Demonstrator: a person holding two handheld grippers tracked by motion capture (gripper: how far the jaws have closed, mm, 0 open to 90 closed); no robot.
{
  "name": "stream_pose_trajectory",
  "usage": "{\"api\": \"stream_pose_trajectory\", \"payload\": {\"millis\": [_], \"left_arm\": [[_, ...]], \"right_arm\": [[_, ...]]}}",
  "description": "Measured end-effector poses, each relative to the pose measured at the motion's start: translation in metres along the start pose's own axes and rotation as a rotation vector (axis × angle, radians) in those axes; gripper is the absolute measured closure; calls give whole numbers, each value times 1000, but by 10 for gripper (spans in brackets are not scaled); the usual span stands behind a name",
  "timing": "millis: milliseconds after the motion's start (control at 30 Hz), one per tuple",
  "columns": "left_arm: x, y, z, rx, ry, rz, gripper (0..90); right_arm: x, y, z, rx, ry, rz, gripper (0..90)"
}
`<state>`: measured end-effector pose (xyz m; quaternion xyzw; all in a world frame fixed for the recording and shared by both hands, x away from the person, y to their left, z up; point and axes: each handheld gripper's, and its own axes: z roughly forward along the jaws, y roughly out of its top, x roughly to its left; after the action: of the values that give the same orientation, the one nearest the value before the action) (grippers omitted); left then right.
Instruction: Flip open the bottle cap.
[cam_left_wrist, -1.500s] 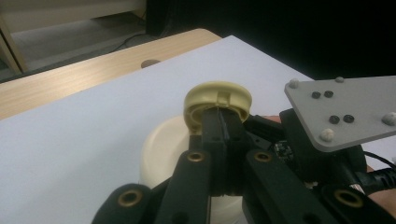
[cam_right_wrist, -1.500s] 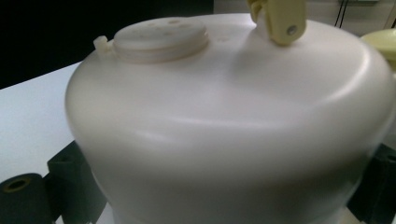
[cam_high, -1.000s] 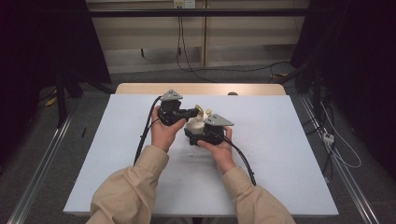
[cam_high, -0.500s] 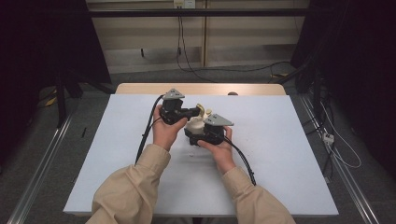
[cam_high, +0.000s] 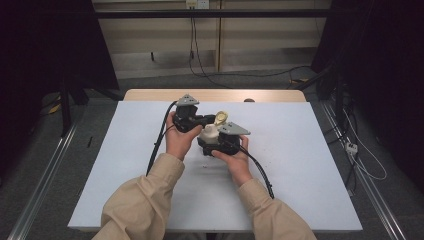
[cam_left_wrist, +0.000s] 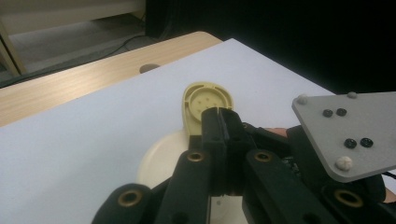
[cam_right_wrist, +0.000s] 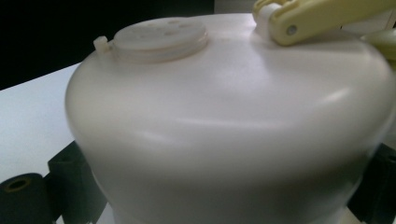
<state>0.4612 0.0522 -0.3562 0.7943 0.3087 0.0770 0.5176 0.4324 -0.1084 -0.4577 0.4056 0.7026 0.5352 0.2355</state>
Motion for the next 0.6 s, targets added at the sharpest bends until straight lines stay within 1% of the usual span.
{"api": "stream_pose_trajectory", "payload": {"millis": [133,167,200,233,267,300,333,367,400,467,500,533,567,600], "left_arm": [[0,0,-3,-4,-8,2,896],[0,0,-4,-3,-14,0,866],[1,-1,-5,1,-4,0,827],[2,-2,-6,0,7,3,818],[3,-3,-8,-4,5,-9,797],[5,-4,-9,-8,4,-9,774],[5,-5,-11,-9,14,-13,750],[6,-6,-13,-11,21,-13,717],[7,-7,-14,-13,16,-10,686],[7,-9,-18,-20,31,-10,602],[7,-11,-20,-20,26,-11,561],[8,-12,-21,-20,17,-9,555],[8,-13,-23,-22,21,-11,527],[8,-14,-25,-25,31,-14,470]], "right_arm": [[0,0,0,1,0,-2,62],[0,0,0,2,0,-4,61],[-1,0,-1,3,3,-4,61],[-1,1,-1,4,1,2,60],[-1,1,-1,5,1,0,59],[-1,1,-2,8,2,-3,59],[0,2,-2,9,1,2,58],[0,2,-2,11,0,3,57],[0,2,-3,14,-4,4,55],[0,2,-4,17,-8,5,47],[0,3,-5,21,-10,-3,31],[0,3,-6,21,-14,-7,25],[0,4,-8,23,-11,-4,24],[-1,4,-9,24,-9,0,15]]}}
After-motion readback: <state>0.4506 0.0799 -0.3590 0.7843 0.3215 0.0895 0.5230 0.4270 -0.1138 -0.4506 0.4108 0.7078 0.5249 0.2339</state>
